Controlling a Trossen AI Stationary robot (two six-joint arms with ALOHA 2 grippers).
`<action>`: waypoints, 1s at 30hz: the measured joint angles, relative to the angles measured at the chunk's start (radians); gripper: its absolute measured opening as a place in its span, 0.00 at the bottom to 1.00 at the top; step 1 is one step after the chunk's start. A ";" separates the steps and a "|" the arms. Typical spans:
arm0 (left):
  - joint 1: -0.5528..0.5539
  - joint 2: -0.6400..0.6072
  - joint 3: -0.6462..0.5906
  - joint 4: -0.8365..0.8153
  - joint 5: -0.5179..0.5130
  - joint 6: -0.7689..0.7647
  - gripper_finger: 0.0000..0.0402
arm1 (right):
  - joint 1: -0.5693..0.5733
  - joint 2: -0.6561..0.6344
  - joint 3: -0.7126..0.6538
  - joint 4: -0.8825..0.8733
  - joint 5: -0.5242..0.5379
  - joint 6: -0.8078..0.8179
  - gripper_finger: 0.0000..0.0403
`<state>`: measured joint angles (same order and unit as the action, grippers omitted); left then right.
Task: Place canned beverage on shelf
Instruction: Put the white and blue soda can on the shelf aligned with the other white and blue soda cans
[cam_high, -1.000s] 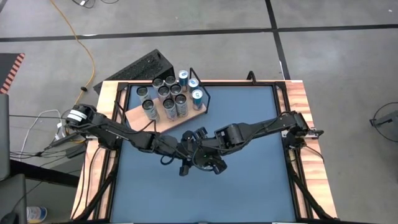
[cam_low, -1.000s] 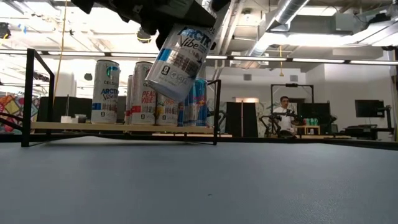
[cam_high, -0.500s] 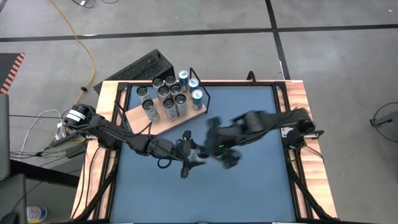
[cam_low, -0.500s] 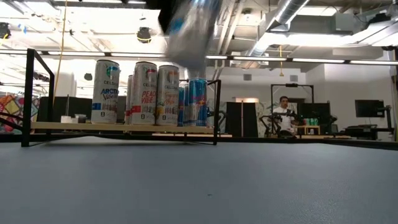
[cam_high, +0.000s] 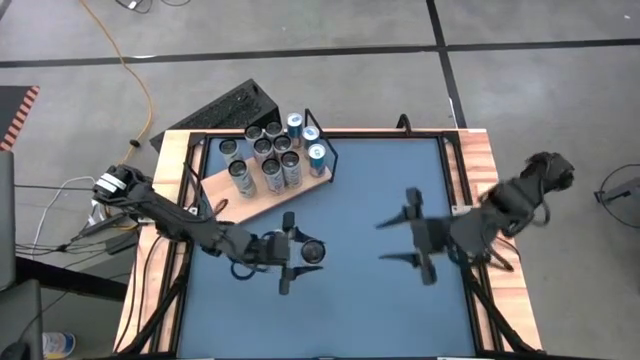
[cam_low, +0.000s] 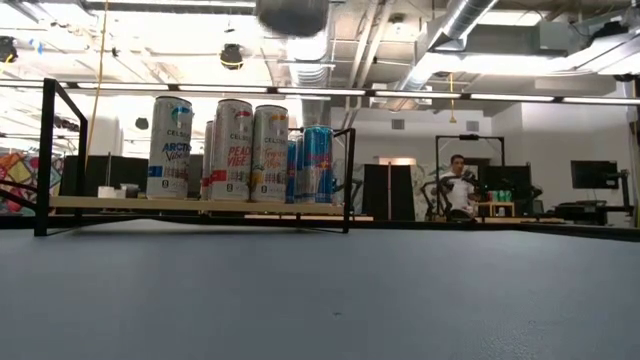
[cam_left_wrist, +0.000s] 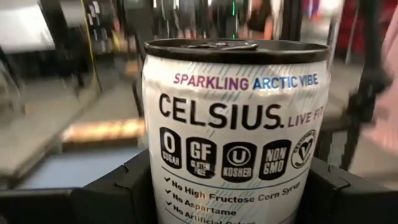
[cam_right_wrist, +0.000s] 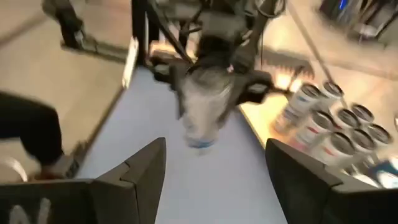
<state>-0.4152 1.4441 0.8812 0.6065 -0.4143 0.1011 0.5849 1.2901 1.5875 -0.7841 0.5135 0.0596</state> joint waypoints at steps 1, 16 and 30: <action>-0.008 -0.007 -0.001 0.044 -0.003 0.016 0.60 | 0.025 -0.044 -0.114 0.132 0.022 -0.005 0.66; -0.016 -0.069 -0.226 0.434 -0.015 -0.014 0.60 | -0.087 -0.089 -0.654 0.957 -0.087 -0.138 0.66; -0.017 -0.068 -0.225 0.416 0.017 0.009 0.60 | -0.219 0.177 -0.555 1.074 -0.280 -0.056 0.70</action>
<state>-0.4320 1.3758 0.6567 1.0226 -0.3974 0.1105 0.3662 1.4673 1.0326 0.2900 0.2336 0.0032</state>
